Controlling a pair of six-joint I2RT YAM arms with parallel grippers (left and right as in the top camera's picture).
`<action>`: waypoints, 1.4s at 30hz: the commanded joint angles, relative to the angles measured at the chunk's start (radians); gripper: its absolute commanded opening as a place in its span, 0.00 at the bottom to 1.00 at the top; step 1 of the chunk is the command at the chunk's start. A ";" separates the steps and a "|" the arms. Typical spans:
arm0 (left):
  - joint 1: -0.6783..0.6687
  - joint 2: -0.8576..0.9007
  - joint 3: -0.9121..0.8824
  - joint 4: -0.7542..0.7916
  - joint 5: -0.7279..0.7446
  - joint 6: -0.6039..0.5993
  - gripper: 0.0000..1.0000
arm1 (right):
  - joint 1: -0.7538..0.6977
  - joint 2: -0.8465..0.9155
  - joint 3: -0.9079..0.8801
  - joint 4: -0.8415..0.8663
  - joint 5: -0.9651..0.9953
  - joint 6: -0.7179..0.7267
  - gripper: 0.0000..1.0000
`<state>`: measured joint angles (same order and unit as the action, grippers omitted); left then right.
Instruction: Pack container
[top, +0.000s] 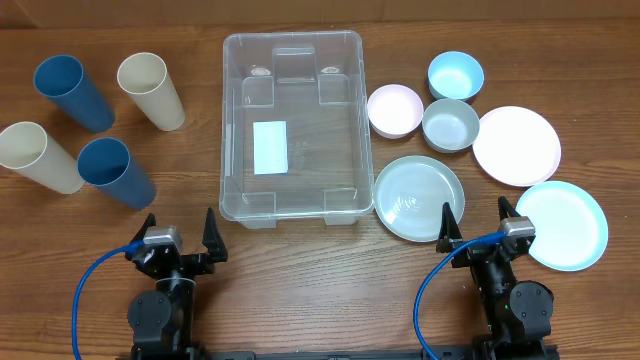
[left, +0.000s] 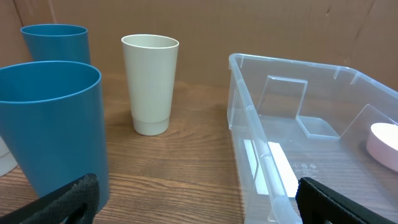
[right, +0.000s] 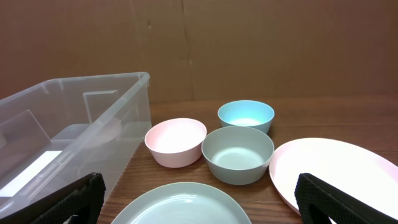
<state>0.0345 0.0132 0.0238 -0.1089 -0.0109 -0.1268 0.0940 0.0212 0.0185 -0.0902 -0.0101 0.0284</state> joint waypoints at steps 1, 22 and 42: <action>0.006 -0.008 -0.003 0.000 0.011 0.015 1.00 | 0.004 -0.012 -0.011 0.006 0.008 -0.003 1.00; 0.006 -0.008 -0.003 0.000 0.011 0.015 1.00 | 0.004 -0.012 -0.011 0.006 0.008 -0.003 1.00; 0.006 -0.008 -0.003 0.000 0.011 0.015 1.00 | 0.004 0.275 0.627 -0.595 -0.074 0.246 1.00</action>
<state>0.0345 0.0132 0.0238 -0.1089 -0.0109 -0.1268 0.0940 0.1688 0.4755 -0.6037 -0.0757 0.2615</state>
